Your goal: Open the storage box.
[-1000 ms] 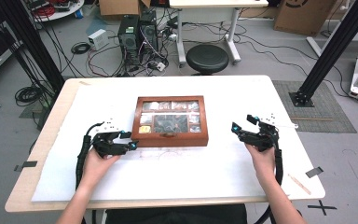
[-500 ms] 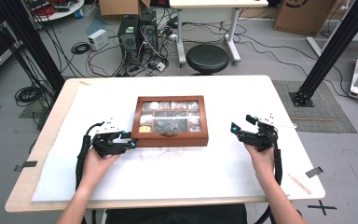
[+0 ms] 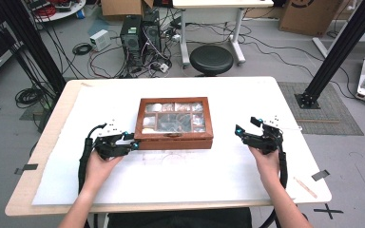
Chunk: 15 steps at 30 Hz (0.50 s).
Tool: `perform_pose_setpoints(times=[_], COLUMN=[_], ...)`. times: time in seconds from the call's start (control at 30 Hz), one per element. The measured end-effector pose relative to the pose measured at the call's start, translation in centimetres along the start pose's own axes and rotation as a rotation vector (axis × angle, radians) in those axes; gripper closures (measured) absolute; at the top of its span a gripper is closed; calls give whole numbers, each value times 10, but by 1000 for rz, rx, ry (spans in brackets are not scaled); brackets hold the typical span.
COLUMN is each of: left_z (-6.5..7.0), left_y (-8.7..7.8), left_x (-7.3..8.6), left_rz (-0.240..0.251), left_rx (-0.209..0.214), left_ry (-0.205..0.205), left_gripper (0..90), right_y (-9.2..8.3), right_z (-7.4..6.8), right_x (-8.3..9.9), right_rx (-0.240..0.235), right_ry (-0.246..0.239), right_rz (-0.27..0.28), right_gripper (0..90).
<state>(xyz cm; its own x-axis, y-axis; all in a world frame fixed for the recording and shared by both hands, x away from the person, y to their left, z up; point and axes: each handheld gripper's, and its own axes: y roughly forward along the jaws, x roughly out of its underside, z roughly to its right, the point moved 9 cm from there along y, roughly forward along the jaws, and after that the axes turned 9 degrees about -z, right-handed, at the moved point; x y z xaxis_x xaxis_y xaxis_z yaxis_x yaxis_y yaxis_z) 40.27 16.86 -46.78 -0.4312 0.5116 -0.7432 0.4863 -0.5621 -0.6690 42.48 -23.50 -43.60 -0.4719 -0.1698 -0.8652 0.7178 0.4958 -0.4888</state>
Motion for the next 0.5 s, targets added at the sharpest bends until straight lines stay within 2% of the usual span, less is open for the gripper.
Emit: perform_pose_setpoints(times=[0.5], left_z=[-1], left_y=[-7], left_x=[-10], left_rz=[48], left_rx=[-45], left_ry=[-21], left_gripper=[597], right_y=[0], right_z=[0], right_x=[0], right_rx=[4], right_ry=[0], right_rz=[2], right_gripper=[233])
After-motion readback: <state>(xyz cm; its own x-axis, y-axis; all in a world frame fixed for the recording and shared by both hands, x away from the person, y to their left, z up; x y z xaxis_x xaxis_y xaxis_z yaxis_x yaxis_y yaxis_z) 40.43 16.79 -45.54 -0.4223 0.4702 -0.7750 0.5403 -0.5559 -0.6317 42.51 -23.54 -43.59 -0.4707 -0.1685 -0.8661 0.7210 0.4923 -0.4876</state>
